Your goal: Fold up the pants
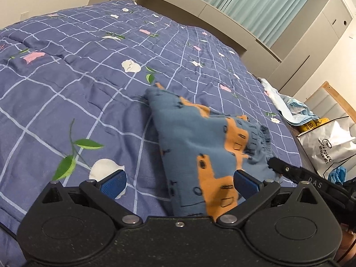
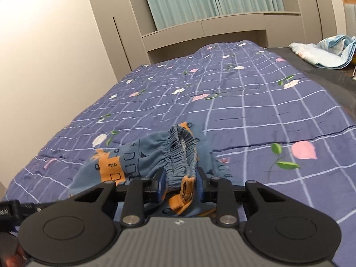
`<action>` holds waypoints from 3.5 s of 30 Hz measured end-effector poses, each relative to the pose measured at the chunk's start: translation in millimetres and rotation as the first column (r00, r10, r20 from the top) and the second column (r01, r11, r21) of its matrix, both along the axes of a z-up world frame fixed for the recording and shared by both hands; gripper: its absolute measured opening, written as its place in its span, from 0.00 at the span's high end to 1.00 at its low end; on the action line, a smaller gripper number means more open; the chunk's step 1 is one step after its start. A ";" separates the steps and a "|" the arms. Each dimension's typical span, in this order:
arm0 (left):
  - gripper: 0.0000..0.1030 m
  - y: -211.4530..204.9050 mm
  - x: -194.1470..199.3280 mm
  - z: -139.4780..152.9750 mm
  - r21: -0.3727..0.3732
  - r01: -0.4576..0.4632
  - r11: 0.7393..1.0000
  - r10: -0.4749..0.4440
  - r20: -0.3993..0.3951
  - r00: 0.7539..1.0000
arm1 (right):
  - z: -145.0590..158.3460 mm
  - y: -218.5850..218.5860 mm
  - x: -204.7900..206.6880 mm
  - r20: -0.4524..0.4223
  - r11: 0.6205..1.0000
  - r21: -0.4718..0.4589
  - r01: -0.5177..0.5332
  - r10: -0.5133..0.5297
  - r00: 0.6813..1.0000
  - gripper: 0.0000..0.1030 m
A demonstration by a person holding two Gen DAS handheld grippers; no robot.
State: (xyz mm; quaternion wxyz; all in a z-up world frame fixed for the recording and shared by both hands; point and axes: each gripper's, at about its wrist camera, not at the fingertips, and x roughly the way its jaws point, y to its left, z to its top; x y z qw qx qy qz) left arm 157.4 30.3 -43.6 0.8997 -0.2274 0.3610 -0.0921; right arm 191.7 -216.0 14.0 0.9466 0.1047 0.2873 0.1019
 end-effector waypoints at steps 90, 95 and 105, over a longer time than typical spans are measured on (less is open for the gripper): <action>0.01 -41.3 2.9 -2.7 0.228 -0.057 0.972 0.070 -0.047 0.996 | -32.4 -2.4 14.2 -0.018 0.986 -0.162 0.024 -0.028 0.999 0.00; 0.01 -41.2 6.2 0.3 0.230 -0.052 0.972 0.069 -0.069 0.995 | -32.6 -3.1 13.5 -0.015 0.987 -0.159 0.025 -0.028 0.999 0.00; 0.01 -33.6 23.8 7.9 0.189 -0.098 0.977 0.108 -0.046 0.993 | -22.6 -13.2 2.0 0.028 0.996 -0.084 0.037 -0.035 0.999 0.00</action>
